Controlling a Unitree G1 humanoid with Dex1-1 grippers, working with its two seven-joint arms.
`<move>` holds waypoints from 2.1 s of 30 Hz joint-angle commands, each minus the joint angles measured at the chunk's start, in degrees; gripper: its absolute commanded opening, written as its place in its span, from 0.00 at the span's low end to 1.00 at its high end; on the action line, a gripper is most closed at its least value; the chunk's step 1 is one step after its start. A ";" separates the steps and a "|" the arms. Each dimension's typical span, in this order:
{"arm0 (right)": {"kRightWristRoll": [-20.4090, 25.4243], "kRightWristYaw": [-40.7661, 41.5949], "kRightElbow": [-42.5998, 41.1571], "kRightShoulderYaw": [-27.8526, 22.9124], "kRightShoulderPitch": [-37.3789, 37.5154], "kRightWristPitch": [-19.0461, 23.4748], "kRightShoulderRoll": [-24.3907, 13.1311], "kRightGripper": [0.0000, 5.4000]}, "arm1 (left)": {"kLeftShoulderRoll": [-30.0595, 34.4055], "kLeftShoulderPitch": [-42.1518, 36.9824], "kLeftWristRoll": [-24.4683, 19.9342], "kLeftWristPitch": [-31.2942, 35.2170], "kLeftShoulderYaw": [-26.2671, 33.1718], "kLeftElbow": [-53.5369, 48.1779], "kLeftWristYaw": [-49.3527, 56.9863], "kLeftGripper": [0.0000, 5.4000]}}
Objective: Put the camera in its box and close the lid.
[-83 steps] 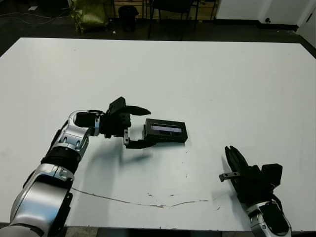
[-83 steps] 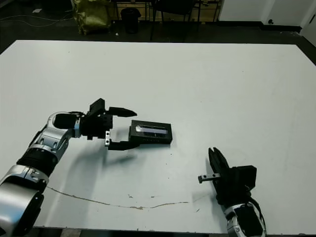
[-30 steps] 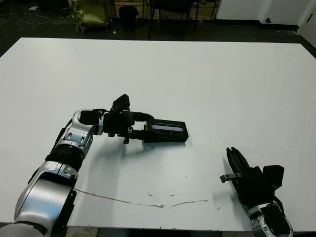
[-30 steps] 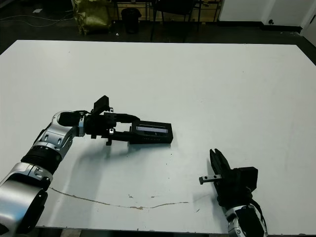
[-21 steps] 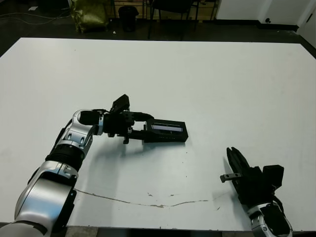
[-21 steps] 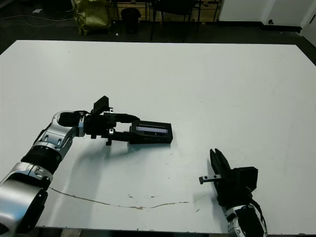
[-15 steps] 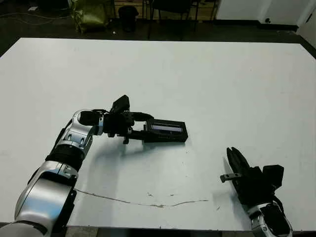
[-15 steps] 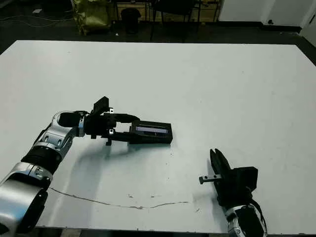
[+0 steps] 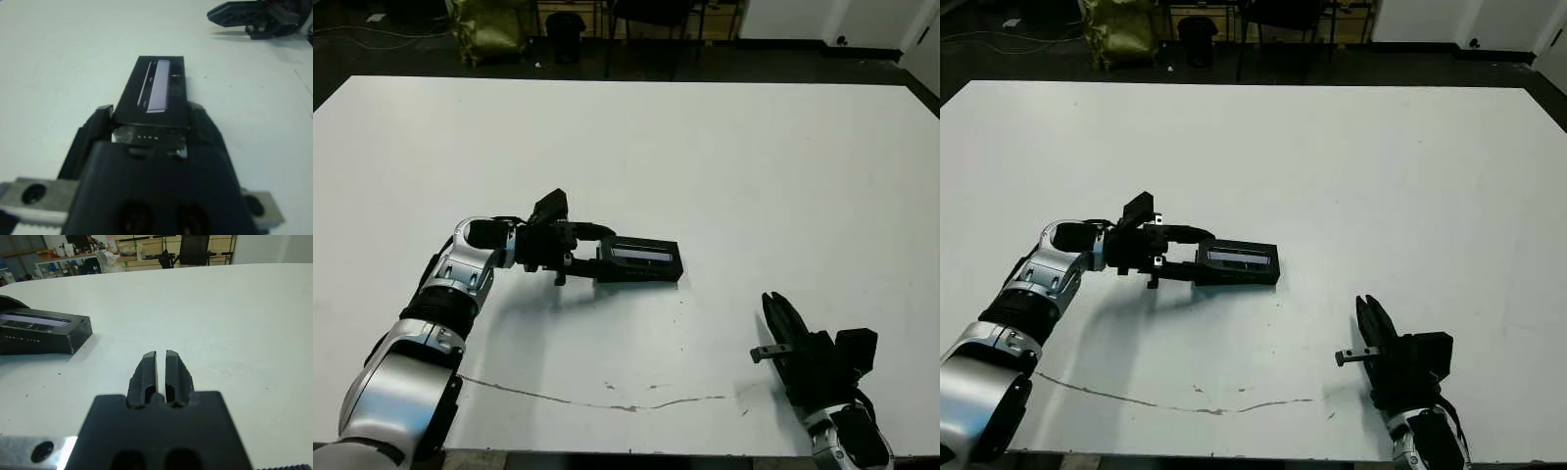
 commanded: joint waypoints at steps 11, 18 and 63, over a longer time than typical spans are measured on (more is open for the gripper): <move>1.12 1.53 2.08 -0.77 0.10 0.40 -0.39 0.00 | 5.01 1.23 2.67 -0.31 -0.24 2.26 0.11 0.41; -0.66 -0.25 0.23 -0.39 0.49 2.11 -0.27 0.00 | 4.88 1.63 1.89 -0.21 0.34 3.54 -0.35 0.41; 0.70 0.68 0.22 -0.63 0.98 1.44 0.14 0.00 | 3.78 1.43 8.22 -10.97 -6.88 13.49 0.95 0.75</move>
